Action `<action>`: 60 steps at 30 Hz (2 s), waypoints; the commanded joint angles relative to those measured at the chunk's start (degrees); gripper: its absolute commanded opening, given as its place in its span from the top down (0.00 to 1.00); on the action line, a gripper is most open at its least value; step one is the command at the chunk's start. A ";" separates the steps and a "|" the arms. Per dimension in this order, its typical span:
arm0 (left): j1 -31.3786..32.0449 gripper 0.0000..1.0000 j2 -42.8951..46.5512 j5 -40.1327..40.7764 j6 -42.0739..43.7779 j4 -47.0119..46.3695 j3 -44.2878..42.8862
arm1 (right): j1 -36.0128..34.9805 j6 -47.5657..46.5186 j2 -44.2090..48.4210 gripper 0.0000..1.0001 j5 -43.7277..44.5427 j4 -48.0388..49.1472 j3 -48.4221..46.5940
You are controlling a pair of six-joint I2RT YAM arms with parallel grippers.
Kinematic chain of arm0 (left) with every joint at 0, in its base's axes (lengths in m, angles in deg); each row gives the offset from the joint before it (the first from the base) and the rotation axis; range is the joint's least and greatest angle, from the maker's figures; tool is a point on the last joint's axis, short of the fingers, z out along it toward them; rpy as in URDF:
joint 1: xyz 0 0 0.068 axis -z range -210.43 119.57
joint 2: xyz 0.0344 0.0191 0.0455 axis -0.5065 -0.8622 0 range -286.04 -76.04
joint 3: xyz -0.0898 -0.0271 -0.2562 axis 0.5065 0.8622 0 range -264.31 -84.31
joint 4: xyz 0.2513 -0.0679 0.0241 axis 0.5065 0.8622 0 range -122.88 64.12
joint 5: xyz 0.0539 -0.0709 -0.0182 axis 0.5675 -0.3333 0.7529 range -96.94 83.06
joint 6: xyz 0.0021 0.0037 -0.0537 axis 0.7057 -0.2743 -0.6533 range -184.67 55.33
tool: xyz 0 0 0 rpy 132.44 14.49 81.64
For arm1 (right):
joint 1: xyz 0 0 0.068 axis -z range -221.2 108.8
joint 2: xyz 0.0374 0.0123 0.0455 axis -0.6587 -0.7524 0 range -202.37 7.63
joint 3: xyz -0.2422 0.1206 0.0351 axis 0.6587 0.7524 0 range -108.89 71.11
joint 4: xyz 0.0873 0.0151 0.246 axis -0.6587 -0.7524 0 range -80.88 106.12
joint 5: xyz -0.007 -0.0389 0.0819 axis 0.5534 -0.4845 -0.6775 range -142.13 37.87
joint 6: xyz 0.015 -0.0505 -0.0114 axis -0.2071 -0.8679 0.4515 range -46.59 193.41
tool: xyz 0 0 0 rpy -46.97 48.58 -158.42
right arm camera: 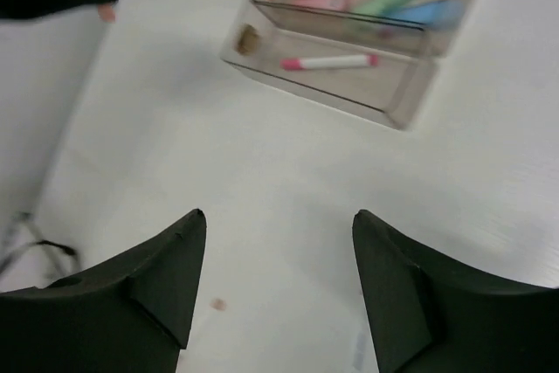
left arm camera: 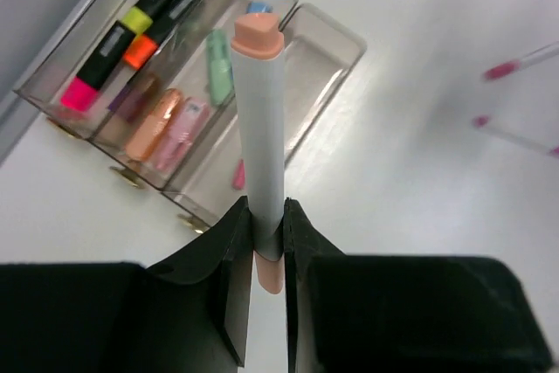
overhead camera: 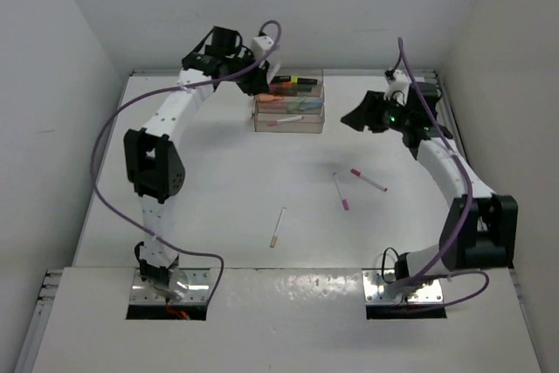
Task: Sort the stationery into containers
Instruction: Place the pen in the storage box, then pick up the pen from the center of the board.
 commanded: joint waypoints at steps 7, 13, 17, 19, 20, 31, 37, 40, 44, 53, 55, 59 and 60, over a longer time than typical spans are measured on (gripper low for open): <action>9.98 0.86 -12.37 24.22 26.80 6.13 -9.45 | 9.35 -31.12 17.69 0.33 -0.28 -15.31 13.26; 11.83 0.81 -17.55 27.93 33.33 4.10 -11.65 | 9.62 -37.88 19.82 0.33 3.46 -17.33 17.84; 12.01 0.75 -19.40 29.24 35.27 2.95 -11.56 | 8.83 -42.02 17.62 0.33 8.91 -19.71 16.96; 12.01 0.72 -19.93 30.21 35.80 1.99 -11.21 | 8.13 -44.82 15.35 0.33 11.12 -21.64 15.91; 11.83 0.70 -20.11 30.21 36.06 1.20 -10.95 | 7.95 -46.67 14.46 0.34 12.52 -23.21 15.13; 10.95 0.53 -18.45 27.58 30.54 -2.14 -12.79 | 6.20 -61.17 3.04 0.39 13.07 -29.64 8.63; 9.46 0.52 -9.50 18.18 20.78 -3.03 -11.22 | 3.56 -66.63 -7.40 0.62 13.76 -37.54 -2.36; 8.41 0.51 -4.40 14.58 16.39 -2.85 -7.80 | 1.55 -67.68 -12.15 0.70 16.13 -39.83 -6.76; 5.16 0.47 0.36 7.39 7.62 -1.62 -4.10 | -0.22 -69.71 -17.18 0.69 18.59 -43.97 -10.63; -5.30 0.19 11.07 -6.35 0.73 -3.28 13.28 | -3.03 -70.94 -20.87 0.62 22.64 -44.42 -8.18; -6.44 0.19 13.37 -6.18 0.90 -5.21 16.72 | -3.47 -71.12 -21.49 0.64 23.87 -43.45 -6.69; -7.07 0.19 19.26 -5.56 1.52 -6.63 24.20 | -3.47 -71.91 -24.21 0.66 26.94 -42.39 -6.41; -7.07 0.19 20.05 -5.73 1.69 -6.80 25.25 | -3.39 -72.08 -24.91 0.67 27.39 -42.48 -6.59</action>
